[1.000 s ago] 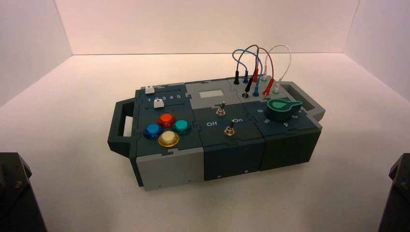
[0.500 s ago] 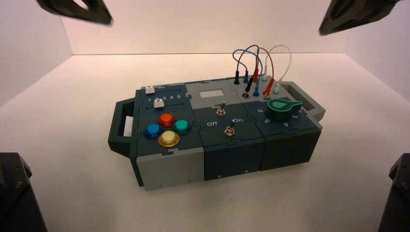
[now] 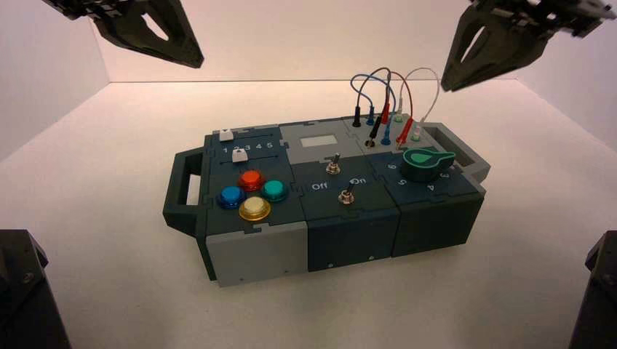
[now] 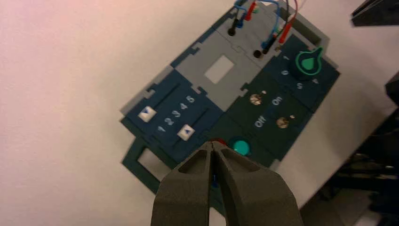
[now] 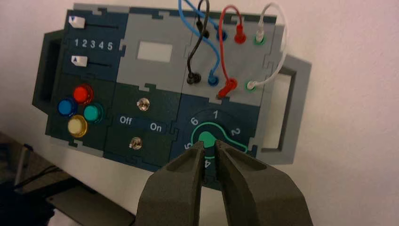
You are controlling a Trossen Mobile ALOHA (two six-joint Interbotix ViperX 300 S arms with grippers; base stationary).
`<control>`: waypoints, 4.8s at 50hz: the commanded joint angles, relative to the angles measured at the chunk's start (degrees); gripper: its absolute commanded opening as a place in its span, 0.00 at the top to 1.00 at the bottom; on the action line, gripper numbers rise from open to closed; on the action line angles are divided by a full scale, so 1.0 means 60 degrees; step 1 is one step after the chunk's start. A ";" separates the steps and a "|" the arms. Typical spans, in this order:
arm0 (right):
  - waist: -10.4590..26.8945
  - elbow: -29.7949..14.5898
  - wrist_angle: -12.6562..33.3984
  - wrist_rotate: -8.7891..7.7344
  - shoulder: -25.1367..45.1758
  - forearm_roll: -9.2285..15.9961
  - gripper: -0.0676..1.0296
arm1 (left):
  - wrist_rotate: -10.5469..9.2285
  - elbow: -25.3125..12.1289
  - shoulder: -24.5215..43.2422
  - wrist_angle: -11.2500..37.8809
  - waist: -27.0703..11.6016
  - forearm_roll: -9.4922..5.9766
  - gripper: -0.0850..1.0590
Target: Pull the blue wire.
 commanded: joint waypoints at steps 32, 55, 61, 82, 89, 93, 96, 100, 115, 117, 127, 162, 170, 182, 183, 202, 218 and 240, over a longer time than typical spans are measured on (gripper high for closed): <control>0.0850 -0.0806 -0.0879 -0.0015 0.1978 0.0513 0.82 | -0.0322 -0.0425 0.0820 -0.0557 -0.0981 -0.0044 0.95; 0.0850 -0.1274 -0.1304 -0.0073 0.3311 0.0483 0.70 | -0.0278 -0.0425 0.0806 -0.0630 -0.0981 -0.0044 0.95; 0.0850 -0.1348 -0.1479 -0.0073 0.3574 0.0454 0.70 | -0.0278 -0.0425 0.0791 -0.0630 -0.0981 -0.0029 0.95; 0.0747 -0.1377 -0.1919 -0.0073 0.4087 0.0278 0.69 | -0.0264 -0.0425 0.0659 -0.0615 -0.0981 -0.0029 0.95; 0.0645 -0.1436 -0.1978 -0.0073 0.4248 0.0205 0.69 | -0.0264 -0.0425 0.0659 -0.0601 -0.0981 -0.0029 0.95; 0.0645 -0.1494 -0.1992 -0.0073 0.4321 0.0132 0.69 | -0.0264 -0.0425 0.0659 -0.0586 -0.0967 -0.0029 0.95; 0.0645 -0.1538 -0.1992 -0.0073 0.4395 0.0103 0.69 | -0.0264 -0.0425 0.0659 -0.0586 -0.0967 -0.0029 0.95; 0.0645 -0.1611 -0.2007 -0.0073 0.4468 0.0088 0.69 | -0.0264 -0.0439 0.0659 -0.0571 -0.0967 -0.0029 0.95; 0.0454 -0.1743 -0.2051 -0.0073 0.4673 -0.0132 0.69 | -0.0249 -0.0483 0.0659 -0.0571 -0.0981 -0.0029 0.95; 0.0396 -0.1729 -0.2080 -0.0059 0.4688 -0.0176 0.69 | -0.0249 -0.0498 0.0659 -0.0557 -0.0981 -0.0029 0.95; 0.0220 -0.1743 -0.2153 -0.0073 0.4702 -0.0234 0.69 | -0.0249 -0.0571 0.0659 -0.0557 -0.0981 -0.0015 0.95; 0.0220 -0.2124 -0.2212 -0.0059 0.5288 -0.0220 0.69 | -0.0220 -0.0674 0.0703 -0.0557 -0.0967 0.0044 0.95; 0.0220 -0.2124 -0.2212 -0.0059 0.5435 -0.0220 0.85 | -0.0220 -0.0688 0.0703 -0.0557 -0.0981 0.0059 0.95; 0.0220 -0.2124 -0.2153 -0.0073 0.5332 -0.0234 0.96 | -0.0220 -0.0688 0.0703 -0.0557 -0.0981 0.0088 0.95; 0.0234 -0.2124 -0.2124 -0.0073 0.5273 -0.0234 0.96 | -0.0220 -0.0688 0.0703 -0.0557 -0.0967 0.0073 0.95; 0.0249 -0.2153 -0.1890 -0.0029 0.4321 -0.0220 0.96 | -0.0205 -0.0732 0.0732 -0.0542 -0.0981 0.0088 0.95; 0.0264 -0.2373 -0.2212 -0.0044 0.4585 -0.0220 0.96 | -0.0132 -0.0747 0.0732 -0.0557 -0.0967 0.0132 0.95; 0.0264 -0.2505 -0.2695 -0.0088 0.5127 -0.0264 0.79 | -0.0088 -0.0835 0.0894 -0.0542 -0.0981 0.0146 0.95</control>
